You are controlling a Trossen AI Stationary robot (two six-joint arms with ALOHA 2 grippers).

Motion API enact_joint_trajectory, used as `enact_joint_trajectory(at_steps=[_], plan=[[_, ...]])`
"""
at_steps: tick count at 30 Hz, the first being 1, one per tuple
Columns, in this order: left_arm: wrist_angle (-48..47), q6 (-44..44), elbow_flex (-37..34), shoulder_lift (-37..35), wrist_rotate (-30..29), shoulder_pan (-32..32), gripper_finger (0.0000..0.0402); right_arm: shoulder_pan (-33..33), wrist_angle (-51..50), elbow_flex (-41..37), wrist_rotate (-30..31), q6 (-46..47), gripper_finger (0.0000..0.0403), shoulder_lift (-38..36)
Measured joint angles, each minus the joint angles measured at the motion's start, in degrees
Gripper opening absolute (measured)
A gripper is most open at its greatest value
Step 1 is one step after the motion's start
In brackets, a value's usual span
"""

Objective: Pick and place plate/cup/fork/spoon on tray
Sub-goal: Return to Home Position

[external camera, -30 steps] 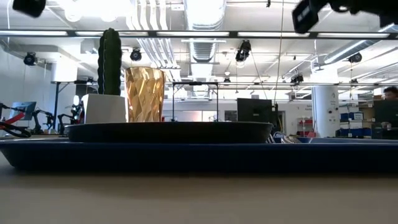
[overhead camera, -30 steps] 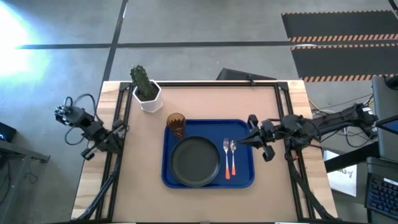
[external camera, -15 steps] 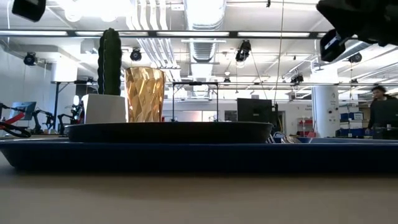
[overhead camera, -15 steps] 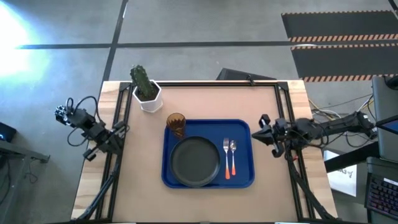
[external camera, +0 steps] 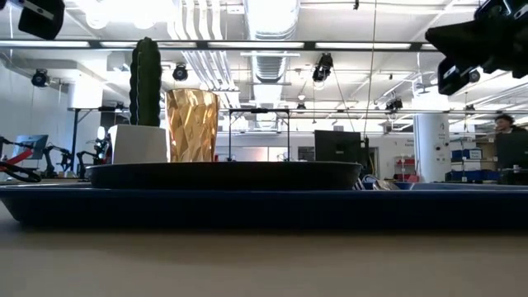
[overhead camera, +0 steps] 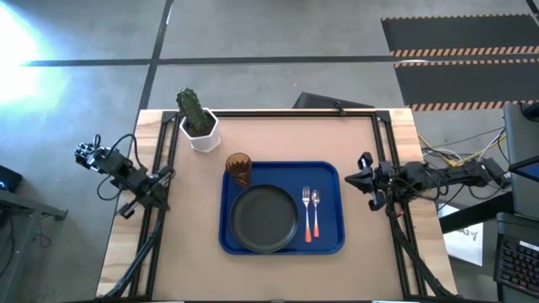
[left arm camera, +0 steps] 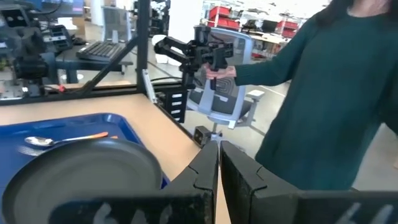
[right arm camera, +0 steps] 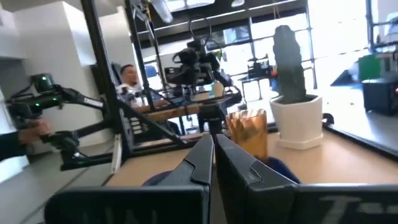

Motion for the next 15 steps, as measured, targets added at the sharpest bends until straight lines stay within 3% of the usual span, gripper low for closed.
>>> enact_joint_trajectory(at_steps=[5, 8, 10, 12, 15], plan=[[3.4, 0.8, -3.1, 0.0, -2.7, 0.0, 0.0, 0.0, -0.3, 0.0, 0.5, -2.9, 0.0009, -1.8], [13.6, 11.0, -8.9, -0.1, -3.1, 0.0, 0.0, 0.0, -0.3, 0.0, 0.5, -3.4, 0.0009, -2.2], [19.3, 12.9, -12.3, -0.1, -4.5, 0.0, 0.0, 0.0, -0.3, 0.0, 0.5, -3.3, 0.0009, -2.2], [20.4, 7.6, -15.3, -0.1, -8.2, 0.0, 0.0, 0.0, -0.3, 0.0, 0.5, -2.6, 0.0009, -2.2], [24.1, 0.3, -20.5, -0.1, -9.2, 0.0, 0.0, 0.0, -0.4, 0.0, 0.5, -2.0, 0.0009, -2.2]])
